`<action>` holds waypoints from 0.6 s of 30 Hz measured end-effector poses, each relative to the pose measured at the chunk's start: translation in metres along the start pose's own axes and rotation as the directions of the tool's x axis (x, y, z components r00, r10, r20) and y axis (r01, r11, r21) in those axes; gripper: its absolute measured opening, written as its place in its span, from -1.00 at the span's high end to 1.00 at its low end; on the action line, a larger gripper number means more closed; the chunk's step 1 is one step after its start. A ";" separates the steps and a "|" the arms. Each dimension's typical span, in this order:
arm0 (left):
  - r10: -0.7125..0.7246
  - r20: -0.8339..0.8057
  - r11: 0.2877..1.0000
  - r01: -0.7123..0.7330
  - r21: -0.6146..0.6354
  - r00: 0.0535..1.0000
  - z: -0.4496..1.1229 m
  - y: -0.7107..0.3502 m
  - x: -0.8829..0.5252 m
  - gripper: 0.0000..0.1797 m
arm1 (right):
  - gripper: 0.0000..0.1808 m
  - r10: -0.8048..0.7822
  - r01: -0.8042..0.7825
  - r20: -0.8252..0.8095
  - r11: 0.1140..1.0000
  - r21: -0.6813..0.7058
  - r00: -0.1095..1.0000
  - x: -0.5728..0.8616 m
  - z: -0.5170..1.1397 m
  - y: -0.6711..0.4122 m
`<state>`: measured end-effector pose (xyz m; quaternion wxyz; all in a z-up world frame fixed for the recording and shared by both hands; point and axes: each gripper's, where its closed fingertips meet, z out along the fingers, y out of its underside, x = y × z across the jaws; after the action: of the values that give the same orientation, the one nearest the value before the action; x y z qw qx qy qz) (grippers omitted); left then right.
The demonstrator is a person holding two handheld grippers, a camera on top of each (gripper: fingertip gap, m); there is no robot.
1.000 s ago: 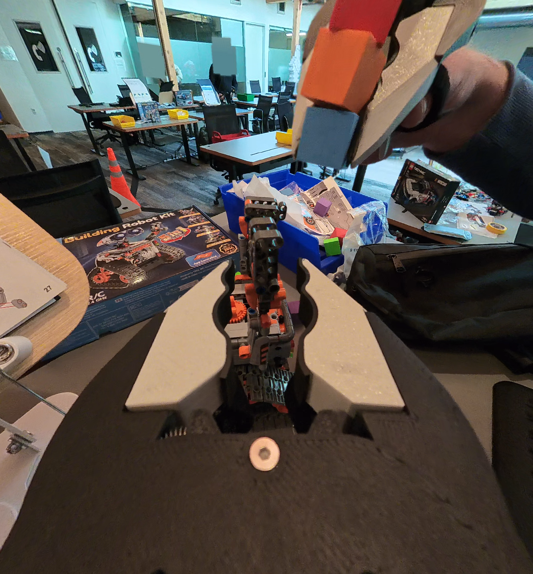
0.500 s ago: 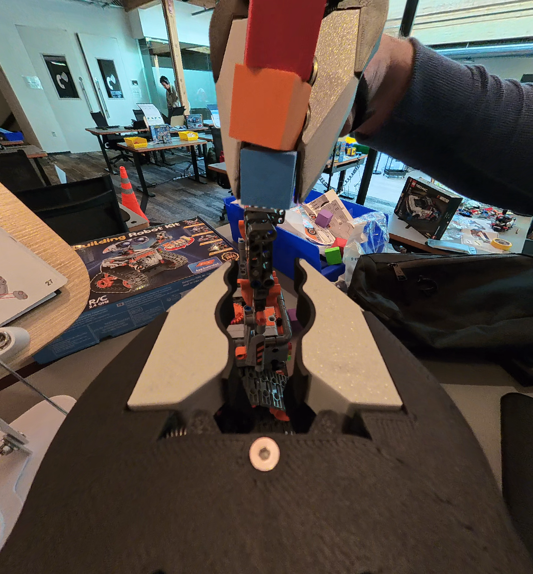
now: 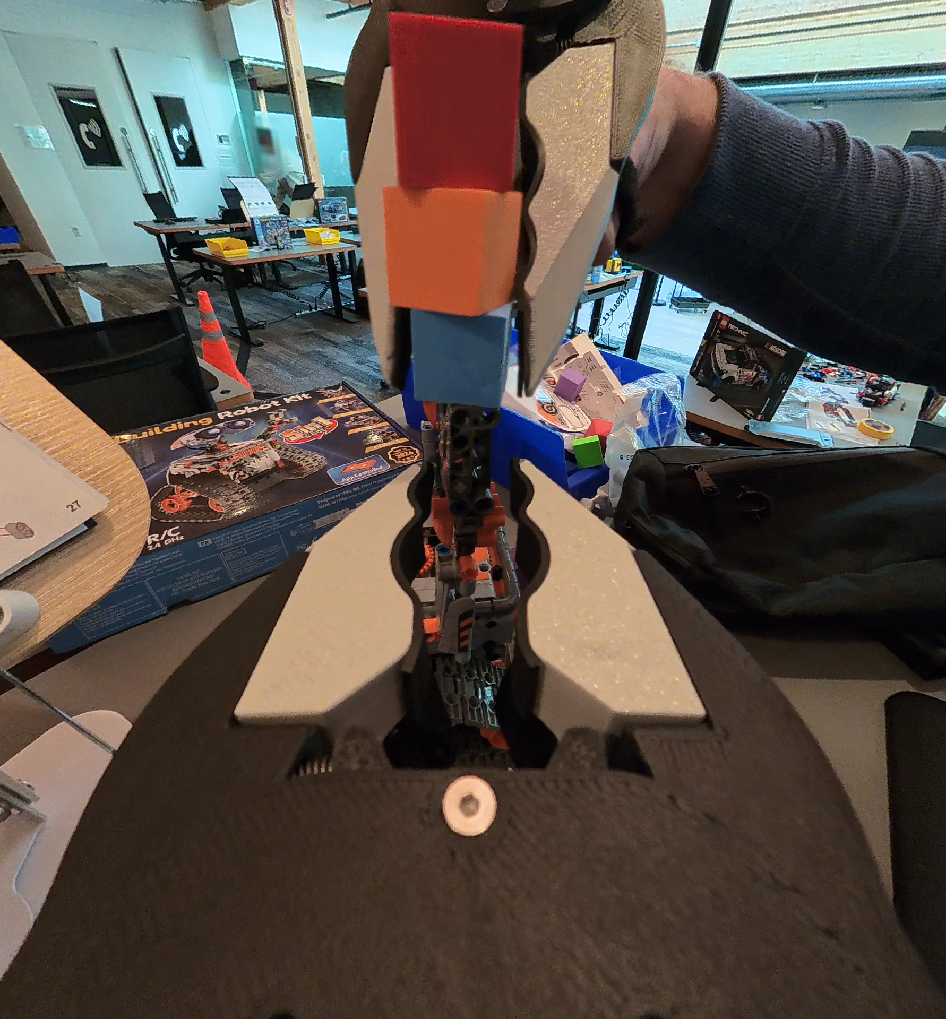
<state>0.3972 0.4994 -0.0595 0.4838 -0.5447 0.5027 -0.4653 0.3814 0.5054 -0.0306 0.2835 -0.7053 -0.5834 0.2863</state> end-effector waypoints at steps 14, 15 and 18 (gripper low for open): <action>0.044 -0.011 0.999 -0.044 -0.014 0.999 -0.003 -0.004 0.003 0.67 | 0.77 0.007 -0.006 -0.032 1.000 0.029 0.999 -0.003 -0.010 0.001; 0.046 -0.023 0.999 -0.046 -0.011 0.999 -0.006 -0.004 0.006 0.67 | 0.74 0.013 -0.011 -0.038 0.999 0.044 0.999 -0.004 -0.014 -0.001; 0.055 -0.053 0.998 -0.054 0.010 0.997 -0.011 -0.004 0.009 0.67 | 0.63 0.035 -0.032 -0.060 0.998 0.060 0.998 -0.004 -0.021 0.000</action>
<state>0.3868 0.4895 -0.0543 0.4849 -0.5162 0.5282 -0.4684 0.3960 0.5001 -0.0164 0.3171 -0.7147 -0.5538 0.2862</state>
